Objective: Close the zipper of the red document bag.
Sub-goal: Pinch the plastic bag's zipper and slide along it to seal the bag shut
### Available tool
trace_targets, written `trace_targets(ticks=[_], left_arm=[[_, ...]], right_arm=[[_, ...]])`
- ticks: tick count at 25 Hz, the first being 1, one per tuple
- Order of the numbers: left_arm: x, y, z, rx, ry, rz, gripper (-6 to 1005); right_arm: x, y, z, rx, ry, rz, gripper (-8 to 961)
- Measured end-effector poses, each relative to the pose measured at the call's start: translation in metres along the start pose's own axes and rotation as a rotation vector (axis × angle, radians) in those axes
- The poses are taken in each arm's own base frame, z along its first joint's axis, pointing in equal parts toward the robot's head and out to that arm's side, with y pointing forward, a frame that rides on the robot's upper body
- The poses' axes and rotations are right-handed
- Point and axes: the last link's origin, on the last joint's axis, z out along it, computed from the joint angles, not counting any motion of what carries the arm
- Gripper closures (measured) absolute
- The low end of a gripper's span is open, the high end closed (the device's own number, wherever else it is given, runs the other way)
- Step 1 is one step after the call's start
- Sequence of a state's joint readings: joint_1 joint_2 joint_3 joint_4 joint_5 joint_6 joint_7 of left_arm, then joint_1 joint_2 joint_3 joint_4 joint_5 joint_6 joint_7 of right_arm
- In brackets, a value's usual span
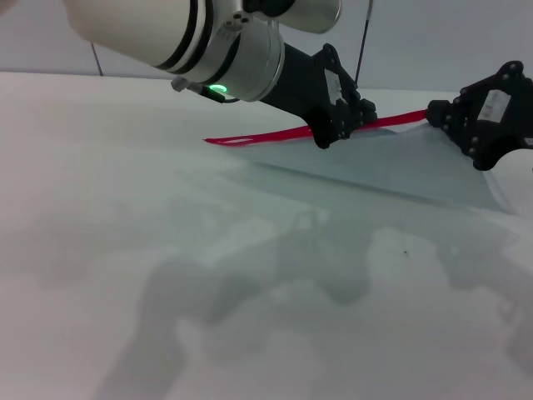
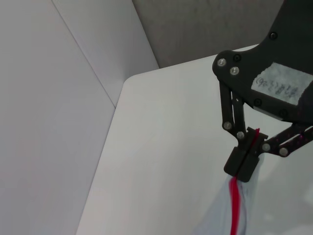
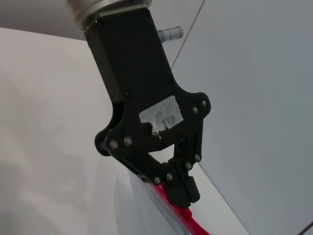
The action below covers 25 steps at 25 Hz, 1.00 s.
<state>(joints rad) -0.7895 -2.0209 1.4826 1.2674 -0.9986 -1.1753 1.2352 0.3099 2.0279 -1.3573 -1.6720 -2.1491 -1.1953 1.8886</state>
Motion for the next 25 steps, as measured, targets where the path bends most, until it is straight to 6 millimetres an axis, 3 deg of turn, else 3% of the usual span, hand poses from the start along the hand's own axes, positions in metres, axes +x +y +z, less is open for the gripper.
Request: trace_targets(ticks=[7,17,25], left_arm=[[0.0038,-0.0017,-0.0002,0.001,0.001,0.006,949],[0.0032,-0.0019,0.0009,0.001,0.000,0.009,705],[0.0031,-0.0025,0.0015,0.005,0.002,0.022,708]], right_arm=[[-0.0013,-0.0014,-0.0005,-0.001,-0.001,-0.002,926],[-0.0040,-0.0015,-0.0013,0.000,-0.009,-0.007,926],[-0.0101,0.0015,-0.0019,-0.011,-0.018,-0.028,925]])
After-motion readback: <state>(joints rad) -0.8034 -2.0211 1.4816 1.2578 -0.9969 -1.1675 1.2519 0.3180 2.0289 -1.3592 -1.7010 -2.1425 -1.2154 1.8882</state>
